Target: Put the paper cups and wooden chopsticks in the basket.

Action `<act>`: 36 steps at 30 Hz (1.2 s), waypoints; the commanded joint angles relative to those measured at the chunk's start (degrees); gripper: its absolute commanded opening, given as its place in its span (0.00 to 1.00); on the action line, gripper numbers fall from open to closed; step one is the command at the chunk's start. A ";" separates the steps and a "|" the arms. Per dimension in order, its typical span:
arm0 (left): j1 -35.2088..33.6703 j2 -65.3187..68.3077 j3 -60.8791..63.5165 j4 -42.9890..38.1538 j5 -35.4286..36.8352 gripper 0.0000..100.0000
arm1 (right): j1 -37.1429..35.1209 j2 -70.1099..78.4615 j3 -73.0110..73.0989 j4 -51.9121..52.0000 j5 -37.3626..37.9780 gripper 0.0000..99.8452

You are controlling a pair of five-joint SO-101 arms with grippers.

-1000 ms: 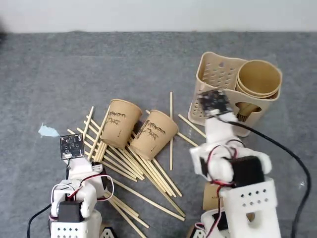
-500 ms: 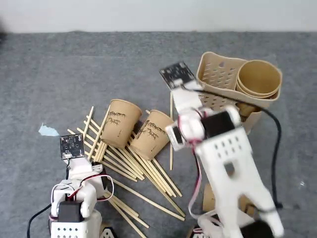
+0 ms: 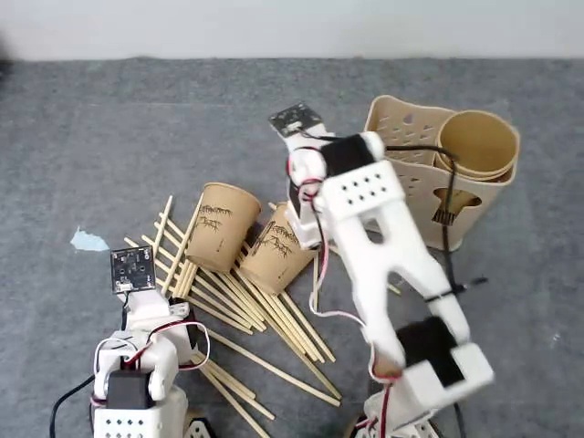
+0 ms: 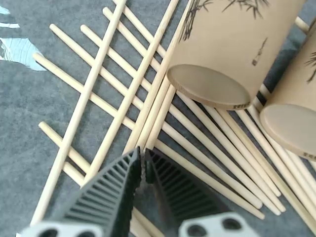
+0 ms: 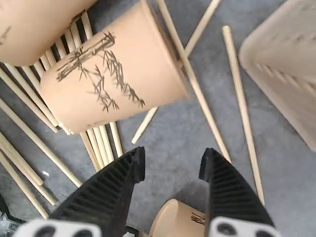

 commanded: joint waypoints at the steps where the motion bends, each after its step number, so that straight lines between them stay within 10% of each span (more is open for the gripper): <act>1: -0.35 -0.70 -0.57 0.35 -0.44 0.02 | -0.40 3.47 -7.12 0.84 0.09 0.21; 21: -0.35 -0.70 -0.57 0.35 -0.44 0.02 | -4.97 18.42 -16.88 2.77 5.36 0.20; 28: -0.35 -0.70 -0.57 0.35 -0.44 0.02 | -5.49 18.33 -16.88 2.77 11.78 0.01; 36: -0.35 -0.70 -0.57 0.35 -0.44 0.02 | -5.49 14.99 -16.88 4.09 13.71 0.01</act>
